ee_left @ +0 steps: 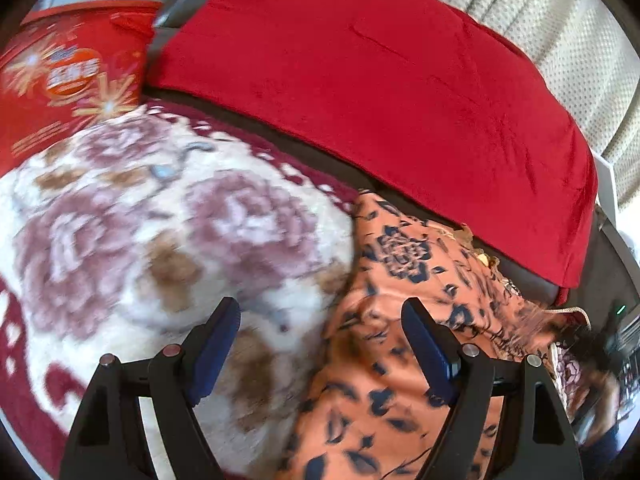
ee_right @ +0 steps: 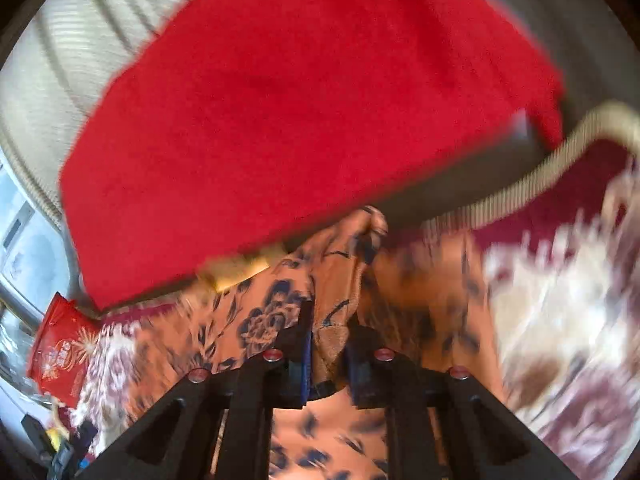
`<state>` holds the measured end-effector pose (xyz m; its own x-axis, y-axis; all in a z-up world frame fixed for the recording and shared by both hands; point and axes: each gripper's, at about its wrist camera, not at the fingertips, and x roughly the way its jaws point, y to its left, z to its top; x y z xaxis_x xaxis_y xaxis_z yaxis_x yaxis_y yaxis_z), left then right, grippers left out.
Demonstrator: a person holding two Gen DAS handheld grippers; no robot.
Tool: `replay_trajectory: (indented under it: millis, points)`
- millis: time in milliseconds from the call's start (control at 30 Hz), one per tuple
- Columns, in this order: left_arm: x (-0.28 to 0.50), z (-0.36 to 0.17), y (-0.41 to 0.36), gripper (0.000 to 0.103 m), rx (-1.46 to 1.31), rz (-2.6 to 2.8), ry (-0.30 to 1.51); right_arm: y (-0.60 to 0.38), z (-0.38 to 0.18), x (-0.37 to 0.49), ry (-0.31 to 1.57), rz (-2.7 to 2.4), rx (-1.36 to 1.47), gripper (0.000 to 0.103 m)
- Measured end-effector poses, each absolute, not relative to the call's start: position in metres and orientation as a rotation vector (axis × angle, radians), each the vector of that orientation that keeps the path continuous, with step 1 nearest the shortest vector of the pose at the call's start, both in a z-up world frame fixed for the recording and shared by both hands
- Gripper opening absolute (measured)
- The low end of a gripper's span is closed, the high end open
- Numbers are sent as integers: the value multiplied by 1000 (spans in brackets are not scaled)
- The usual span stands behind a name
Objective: Fold small clothes
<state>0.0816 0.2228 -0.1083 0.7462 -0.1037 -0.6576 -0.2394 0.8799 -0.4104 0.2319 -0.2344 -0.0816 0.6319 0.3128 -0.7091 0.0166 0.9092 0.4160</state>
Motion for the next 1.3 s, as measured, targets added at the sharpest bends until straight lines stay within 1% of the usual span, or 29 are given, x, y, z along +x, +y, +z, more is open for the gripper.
replay_trajectory:
  millis: [67,100,133,167,200,233,300,367,400,433,467,600,633,667,733,800,833,867,900,933,967,1000,1067,1167,1200,1267,1300]
  points:
    - [101,-95,207,83,-469,40,709,-232,-118,234,952,204,460,18]
    - [110,-89,199,83,-450,31,702,-231,-129,233,968,218,492,21]
    - [124,-81,188,83,-432,11,694,-230,-133,231,966,225,511,30]
    - [134,-78,181,83,-425,-7,694,-229,-134,230,957,237,526,49]
    - [146,-77,172,84,-420,-30,701,-231,-133,229,946,257,540,63]
    - [162,-80,160,84,-406,-56,723,-233,-131,225,934,272,547,78]
    - [184,-96,141,84,-337,-53,795,-237,-127,215,920,259,516,79]
    - [208,-135,121,84,-225,-12,970,-246,-122,210,912,230,515,79]
    - [215,-151,113,86,-172,-10,1029,-256,-125,207,906,197,521,79]
    - [214,-159,110,90,-139,-2,1004,-266,-120,203,895,160,528,79]
    - [209,-158,110,92,-133,9,952,-275,-112,199,870,128,543,80]
    - [209,-158,109,93,-152,6,967,-274,-61,188,726,237,562,82]
    - [209,-157,108,93,-144,7,972,-265,-56,194,731,312,574,87]
    - [209,-157,106,93,-141,7,978,-259,-55,201,756,375,590,88]
    - [211,-158,106,93,-145,6,982,-241,-72,226,851,458,613,88]
    - [218,-157,106,93,-141,2,984,-244,-115,245,1029,384,681,88]
    - [218,-157,105,93,-138,-2,983,-254,-137,245,1087,334,749,80]
    - [218,-157,106,94,-136,-5,978,-266,-142,238,1036,348,798,77]
    - [218,-159,106,99,-130,0,974,-273,-139,231,996,342,812,77]
    - [220,-161,107,102,-132,15,975,-280,-131,221,964,294,789,80]
    - [220,-163,110,103,-150,16,979,-281,-123,216,952,251,738,82]
    - [217,-165,113,103,-168,14,982,-280,-117,213,937,249,710,82]
    - [214,-167,115,103,-179,14,980,-276,-107,207,904,345,728,83]
    - [205,-160,120,102,-179,19,969,-258,-107,210,909,442,699,83]
    - [202,-157,121,102,-182,20,964,-253,-117,210,949,478,686,84]
    - [192,-146,127,102,-195,15,938,-253,-143,215,1020,452,709,78]
    - [188,-144,130,102,-198,17,920,-258,-143,212,990,451,746,78]
